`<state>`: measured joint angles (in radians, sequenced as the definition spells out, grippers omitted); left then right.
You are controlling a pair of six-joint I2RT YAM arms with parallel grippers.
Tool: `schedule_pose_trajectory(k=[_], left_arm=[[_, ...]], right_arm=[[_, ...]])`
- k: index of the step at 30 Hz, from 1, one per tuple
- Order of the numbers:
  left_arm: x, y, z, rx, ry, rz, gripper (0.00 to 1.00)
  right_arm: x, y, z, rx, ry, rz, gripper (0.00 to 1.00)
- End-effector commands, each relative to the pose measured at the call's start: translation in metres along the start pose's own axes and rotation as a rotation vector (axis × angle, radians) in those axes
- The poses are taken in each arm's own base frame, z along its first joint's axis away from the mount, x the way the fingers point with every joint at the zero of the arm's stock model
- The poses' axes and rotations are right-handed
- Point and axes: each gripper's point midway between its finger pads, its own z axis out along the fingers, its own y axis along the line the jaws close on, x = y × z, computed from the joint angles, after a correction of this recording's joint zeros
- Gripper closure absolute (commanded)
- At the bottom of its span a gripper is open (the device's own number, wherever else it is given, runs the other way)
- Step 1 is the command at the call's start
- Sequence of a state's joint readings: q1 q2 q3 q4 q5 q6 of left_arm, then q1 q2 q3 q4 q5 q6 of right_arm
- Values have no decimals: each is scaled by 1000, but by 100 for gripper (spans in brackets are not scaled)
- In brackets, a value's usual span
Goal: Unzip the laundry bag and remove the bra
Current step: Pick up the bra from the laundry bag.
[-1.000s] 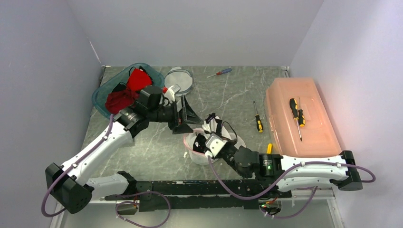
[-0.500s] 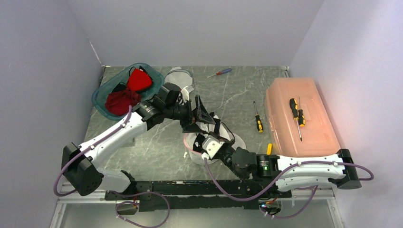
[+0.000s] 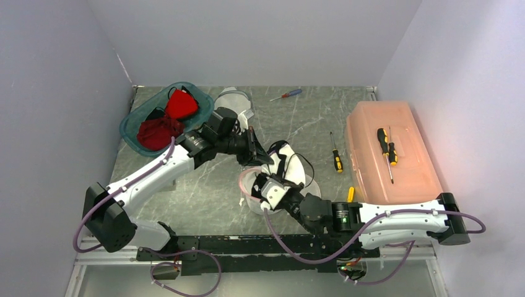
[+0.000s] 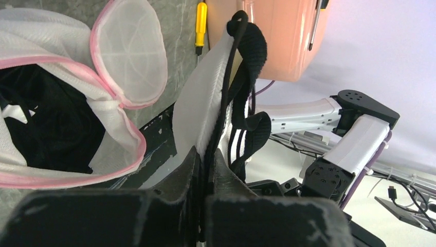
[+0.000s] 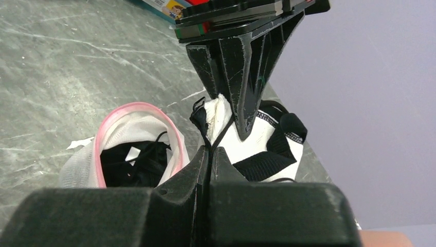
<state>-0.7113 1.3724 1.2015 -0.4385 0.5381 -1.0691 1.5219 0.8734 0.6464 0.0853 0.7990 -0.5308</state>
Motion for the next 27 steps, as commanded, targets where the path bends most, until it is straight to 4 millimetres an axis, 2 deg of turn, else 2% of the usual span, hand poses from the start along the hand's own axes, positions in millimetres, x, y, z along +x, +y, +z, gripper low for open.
schedule_pose_trajectory(k=[1, 2, 4, 5, 6, 9, 13, 16, 19, 21, 23, 27], left_arm=[[-6, -22, -3, 80, -19, 44, 97], [-7, -23, -3, 85, -20, 45, 97], [-7, -24, -4, 93, -28, 46, 97], [-8, -25, -4, 96, -33, 48, 97], [-8, -25, -5, 96, -36, 49, 97], [-11, -24, -7, 91, -56, 55, 97], [-25, -19, -14, 67, -122, 83, 97], [-46, -11, -27, 31, -205, 108, 97], [-71, -3, -47, -4, -321, 172, 97], [-88, 6, -68, -90, -431, 238, 97], [-109, 20, -97, -229, -592, 281, 97], [-139, 38, -161, -452, -849, 316, 97]], right_arm=[[-15, 0, 0, -3, -34, 60, 86], [-16, 3, 0, -19, -29, 65, 68], [-19, 7, 0, -51, -20, 85, 42], [-22, 9, -1, -73, -19, 103, 26], [-24, 12, -2, -98, -15, 118, 3], [-49, 14, -11, -191, -63, 205, 0], [-107, -1, -34, -311, -226, 392, 0], [-154, -37, -60, -332, -404, 543, 0], [-179, -85, -85, -258, -555, 677, 0], [-173, -110, -87, -150, -567, 746, 0], [-154, -128, -79, -4, -509, 789, 0], [-102, -135, -52, 262, -311, 802, 0]])
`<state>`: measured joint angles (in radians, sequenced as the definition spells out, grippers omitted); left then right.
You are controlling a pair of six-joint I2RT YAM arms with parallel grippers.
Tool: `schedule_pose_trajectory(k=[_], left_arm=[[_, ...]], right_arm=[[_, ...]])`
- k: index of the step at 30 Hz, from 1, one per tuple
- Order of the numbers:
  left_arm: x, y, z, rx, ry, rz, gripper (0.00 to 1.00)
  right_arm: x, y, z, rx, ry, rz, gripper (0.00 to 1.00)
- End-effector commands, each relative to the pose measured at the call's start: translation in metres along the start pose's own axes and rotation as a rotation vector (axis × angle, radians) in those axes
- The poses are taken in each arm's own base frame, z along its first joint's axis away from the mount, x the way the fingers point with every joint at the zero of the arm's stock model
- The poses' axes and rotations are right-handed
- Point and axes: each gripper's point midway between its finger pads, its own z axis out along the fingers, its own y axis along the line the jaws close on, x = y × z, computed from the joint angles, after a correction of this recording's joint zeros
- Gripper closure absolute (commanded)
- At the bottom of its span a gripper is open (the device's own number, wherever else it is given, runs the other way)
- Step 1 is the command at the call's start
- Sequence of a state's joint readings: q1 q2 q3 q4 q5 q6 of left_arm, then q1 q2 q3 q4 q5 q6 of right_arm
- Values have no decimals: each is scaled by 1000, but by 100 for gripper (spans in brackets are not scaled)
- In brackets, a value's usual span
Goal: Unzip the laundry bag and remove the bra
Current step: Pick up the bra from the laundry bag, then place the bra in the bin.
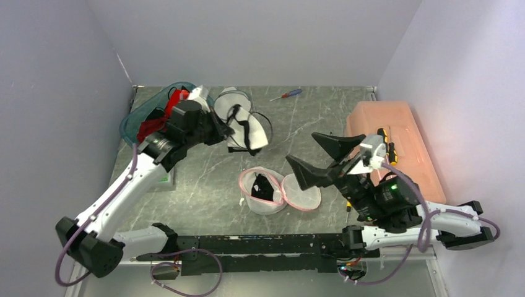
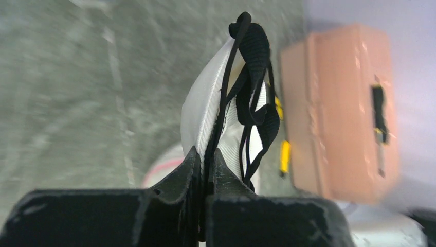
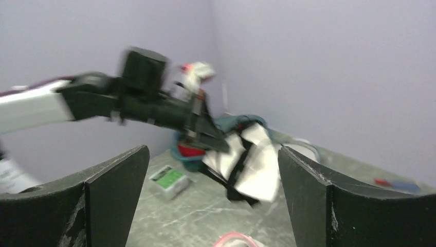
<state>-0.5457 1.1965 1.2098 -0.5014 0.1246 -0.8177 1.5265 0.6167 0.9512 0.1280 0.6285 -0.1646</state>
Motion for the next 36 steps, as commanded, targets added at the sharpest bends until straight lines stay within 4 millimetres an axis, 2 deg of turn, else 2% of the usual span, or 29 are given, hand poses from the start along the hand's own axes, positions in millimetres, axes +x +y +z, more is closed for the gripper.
schedule_pose_trajectory(k=[1, 4, 8, 12, 13, 15, 19, 26, 30, 33, 36], left_arm=[[-81, 38, -51, -280, -356, 149, 97], [-109, 64, -58, -403, -407, 143, 97], [-144, 102, -51, -461, -409, 60, 97], [-183, 159, -43, -458, -459, -67, 97], [-188, 165, -36, -446, -463, -84, 97], [-206, 190, -32, -468, -505, -105, 97], [-225, 227, -10, -497, -582, -87, 97], [-242, 253, 34, -428, -620, -115, 97], [-243, 277, 57, -475, -589, -145, 97], [-236, 296, 73, -509, -557, -162, 97], [-227, 314, 81, -560, -538, -186, 97]], right_arm=[[46, -48, 6, 349, 83, -18, 0], [81, -64, 14, 381, 138, 82, 0], [135, -81, 16, 369, 224, 187, 0], [184, -78, 5, 341, 318, 227, 0], [193, -76, 2, 334, 332, 239, 0], [207, -73, -5, 314, 348, 262, 1], [225, -69, -18, 289, 362, 293, 2], [245, -71, -37, 287, 396, 300, 2], [250, -74, -45, 301, 409, 295, 2], [247, -76, -50, 303, 402, 286, 2], [243, -80, -52, 312, 397, 265, 2]])
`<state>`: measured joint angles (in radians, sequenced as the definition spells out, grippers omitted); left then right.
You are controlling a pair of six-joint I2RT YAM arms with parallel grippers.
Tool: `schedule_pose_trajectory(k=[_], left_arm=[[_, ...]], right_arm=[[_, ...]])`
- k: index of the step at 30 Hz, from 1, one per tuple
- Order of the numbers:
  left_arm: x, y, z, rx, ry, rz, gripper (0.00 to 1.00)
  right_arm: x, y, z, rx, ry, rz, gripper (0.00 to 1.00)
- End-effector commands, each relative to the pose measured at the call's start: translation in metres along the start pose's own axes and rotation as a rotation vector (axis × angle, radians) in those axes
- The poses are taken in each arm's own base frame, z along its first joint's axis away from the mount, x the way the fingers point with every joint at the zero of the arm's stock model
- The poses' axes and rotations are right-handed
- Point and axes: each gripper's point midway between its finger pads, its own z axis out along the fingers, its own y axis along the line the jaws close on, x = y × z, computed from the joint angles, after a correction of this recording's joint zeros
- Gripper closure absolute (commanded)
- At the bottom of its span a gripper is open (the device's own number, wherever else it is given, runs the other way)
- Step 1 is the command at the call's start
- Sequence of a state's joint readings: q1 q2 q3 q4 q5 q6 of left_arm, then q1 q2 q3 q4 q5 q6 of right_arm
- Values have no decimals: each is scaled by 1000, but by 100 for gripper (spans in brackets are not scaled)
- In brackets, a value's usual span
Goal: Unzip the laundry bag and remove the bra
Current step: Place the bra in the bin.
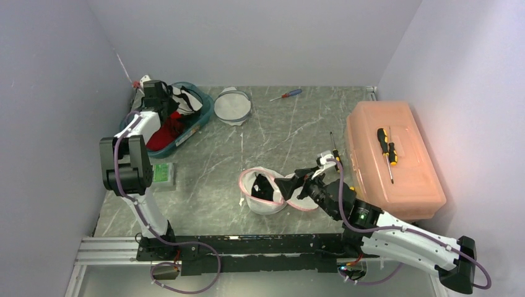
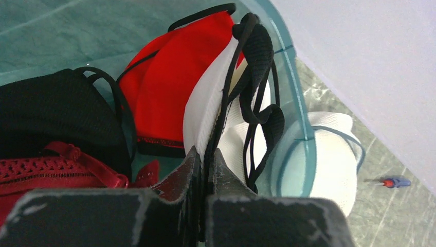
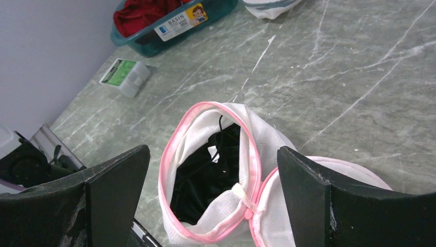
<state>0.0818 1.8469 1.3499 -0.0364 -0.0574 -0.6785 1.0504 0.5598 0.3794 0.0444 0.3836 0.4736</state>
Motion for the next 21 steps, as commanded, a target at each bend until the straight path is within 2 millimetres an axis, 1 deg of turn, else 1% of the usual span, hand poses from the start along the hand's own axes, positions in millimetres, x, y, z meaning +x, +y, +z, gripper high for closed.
schedule_pose_trajectory(k=[1, 5, 6, 8, 9, 12, 13, 15, 17, 19, 20, 21], left_arm=[[-21, -6, 9, -6, -74, -35, 97], [-6, 16, 12, -109, -32, -63, 97], [-3, 20, 12, -131, -24, -71, 95], [1, 24, 14, -145, -11, -67, 85], [5, 26, 15, -152, 2, -64, 77], [11, 28, 15, -162, 32, -66, 50], [11, 27, 14, -162, 37, -68, 44], [7, 22, 9, -146, 33, -71, 33], [-4, 11, 1, -116, 18, -73, 25], [-20, -3, -13, -81, -1, -71, 22], [-28, -10, -21, -65, -12, -71, 9], [-36, -18, -32, -46, -26, -70, 6]], right_arm=[[-12, -2, -5, 5, -36, -9, 2], [-15, -6, -8, 26, -45, -24, 2], [-15, -7, -8, 29, -48, -26, 2], [-17, -8, -8, 33, -53, -26, 1], [-17, -8, -8, 33, -55, -26, 1], [-16, -13, -10, 54, -48, -36, 1], [-17, -13, -11, 58, -51, -37, 1], [-20, -15, -13, 65, -58, -39, 1], [-23, -16, -15, 71, -65, -39, 1], [-27, -16, -16, 75, -73, -37, 0], [-28, -17, -17, 80, -75, -39, 0], [-29, -18, -18, 88, -77, -39, 0]])
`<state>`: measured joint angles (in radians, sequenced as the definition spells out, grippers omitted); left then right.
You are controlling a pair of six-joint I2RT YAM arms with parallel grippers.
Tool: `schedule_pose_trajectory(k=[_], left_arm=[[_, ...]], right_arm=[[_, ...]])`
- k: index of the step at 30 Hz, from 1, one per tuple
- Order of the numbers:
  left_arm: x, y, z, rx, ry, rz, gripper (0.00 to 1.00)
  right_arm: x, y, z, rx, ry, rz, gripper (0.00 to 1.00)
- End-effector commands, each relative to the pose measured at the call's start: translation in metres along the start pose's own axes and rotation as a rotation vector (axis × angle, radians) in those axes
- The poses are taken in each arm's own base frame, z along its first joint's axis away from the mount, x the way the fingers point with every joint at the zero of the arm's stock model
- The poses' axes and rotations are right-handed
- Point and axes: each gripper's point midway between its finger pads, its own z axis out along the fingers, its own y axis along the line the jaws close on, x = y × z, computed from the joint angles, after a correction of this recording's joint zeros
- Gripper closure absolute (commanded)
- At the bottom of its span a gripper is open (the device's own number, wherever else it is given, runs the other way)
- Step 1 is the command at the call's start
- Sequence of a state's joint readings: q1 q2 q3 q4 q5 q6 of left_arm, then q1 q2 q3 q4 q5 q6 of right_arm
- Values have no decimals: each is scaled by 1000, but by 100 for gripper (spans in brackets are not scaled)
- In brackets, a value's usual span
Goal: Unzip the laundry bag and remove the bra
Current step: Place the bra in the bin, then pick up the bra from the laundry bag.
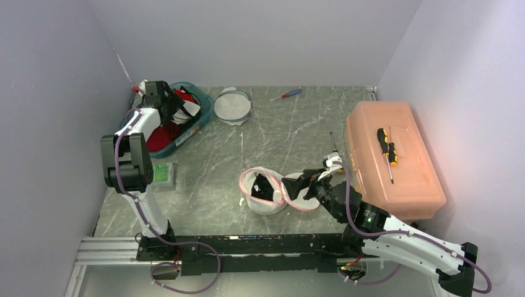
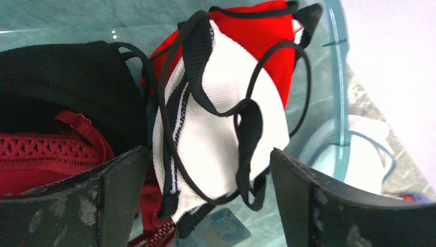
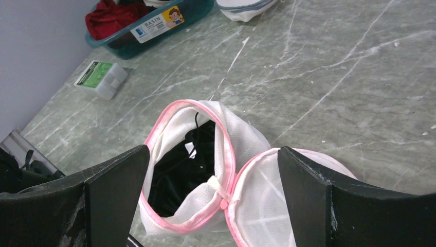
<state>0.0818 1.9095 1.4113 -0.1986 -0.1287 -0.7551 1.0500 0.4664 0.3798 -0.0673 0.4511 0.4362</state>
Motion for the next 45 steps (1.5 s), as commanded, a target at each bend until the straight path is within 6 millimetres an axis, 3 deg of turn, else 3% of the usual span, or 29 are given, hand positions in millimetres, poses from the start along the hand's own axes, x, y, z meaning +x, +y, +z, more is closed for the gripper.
schedule_pose_trajectory(k=[1, 6, 9, 11, 13, 17, 21, 23, 26, 30, 34, 45], left_arm=[[-57, -49, -65, 135, -111, -14, 6], [-76, -77, -137, 237, -160, 17, 5], [-71, -94, -187, 319, -160, 73, 5], [-51, -113, -223, 404, -138, 162, 5], [-17, -127, -256, 469, -95, 268, 5], [78, -135, -299, 596, 77, 414, 5], [170, -104, -312, 641, 347, 444, 5], [205, -88, -317, 652, 443, 437, 5], [241, -62, -318, 635, 527, 427, 10], [274, -42, -309, 632, 612, 401, 14], [302, -37, -304, 649, 683, 414, 13], [344, -25, -286, 666, 778, 403, 24]], right_arm=[[-26, -1, -4, 26, -64, 7, 0], [-30, -4, -4, 55, -68, 8, 0], [-32, -5, -1, 82, -61, 12, 0], [-31, -5, 3, 103, -34, 5, 0], [-27, -1, 8, 102, 8, -26, 0], [-8, 17, 21, 28, 115, -95, 2], [21, 39, 33, -79, 225, -121, 9], [36, 51, 37, -145, 277, -127, 14], [57, 63, 41, -203, 342, -138, 23], [91, 71, 36, -224, 418, -214, 33], [127, 66, 25, -180, 488, -285, 40], [164, 56, 6, -133, 565, -264, 39]])
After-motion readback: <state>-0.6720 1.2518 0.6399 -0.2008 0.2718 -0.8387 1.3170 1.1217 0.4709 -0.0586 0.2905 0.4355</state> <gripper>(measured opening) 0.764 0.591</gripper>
